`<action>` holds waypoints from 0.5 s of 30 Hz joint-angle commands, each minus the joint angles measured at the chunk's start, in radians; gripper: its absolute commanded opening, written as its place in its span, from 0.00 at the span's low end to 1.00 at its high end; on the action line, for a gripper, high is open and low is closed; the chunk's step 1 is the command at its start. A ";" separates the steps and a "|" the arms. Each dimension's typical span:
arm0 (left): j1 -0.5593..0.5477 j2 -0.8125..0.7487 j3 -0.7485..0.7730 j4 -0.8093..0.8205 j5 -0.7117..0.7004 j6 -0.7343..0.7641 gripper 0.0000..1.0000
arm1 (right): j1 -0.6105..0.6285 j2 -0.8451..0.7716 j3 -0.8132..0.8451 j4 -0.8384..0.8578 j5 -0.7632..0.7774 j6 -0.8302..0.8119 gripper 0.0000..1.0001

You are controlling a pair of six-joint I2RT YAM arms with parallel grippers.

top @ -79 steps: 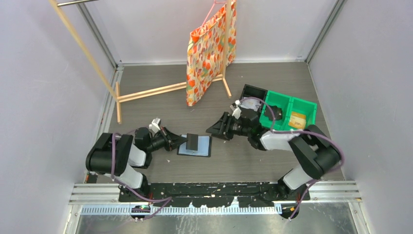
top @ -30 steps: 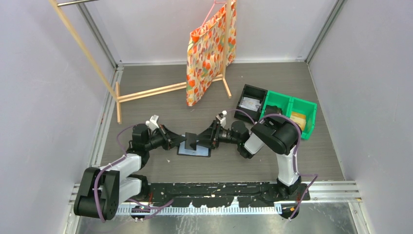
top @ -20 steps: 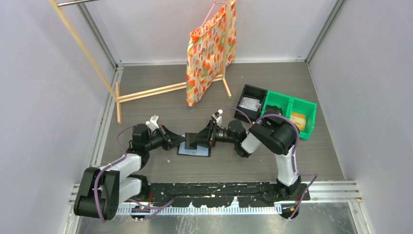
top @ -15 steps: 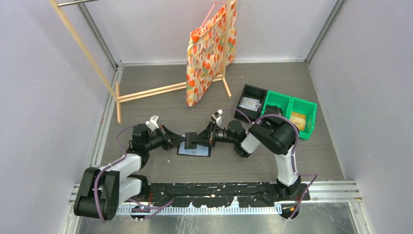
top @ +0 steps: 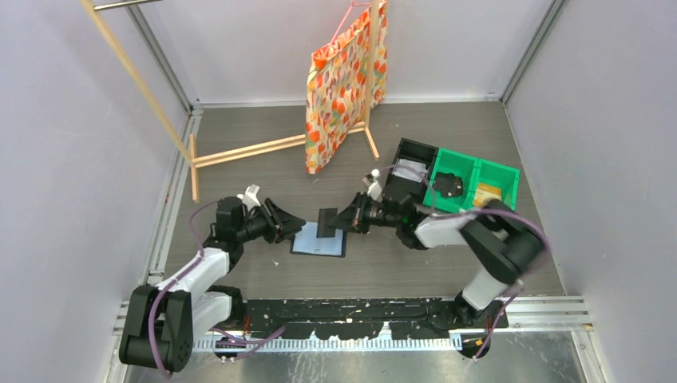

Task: Take the credit cards out of the card holder
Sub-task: Place the credit card in the storage box.

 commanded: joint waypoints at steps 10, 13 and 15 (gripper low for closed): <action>-0.001 -0.070 0.096 -0.201 -0.049 0.096 0.43 | -0.018 -0.525 0.580 -1.698 1.070 -0.974 0.01; -0.001 -0.070 0.086 -0.189 -0.047 0.091 0.43 | -0.018 -0.526 0.597 -1.731 1.367 -1.128 0.01; -0.001 -0.069 0.081 -0.183 -0.046 0.088 0.42 | -0.016 -0.532 0.532 -1.625 1.506 -1.341 0.01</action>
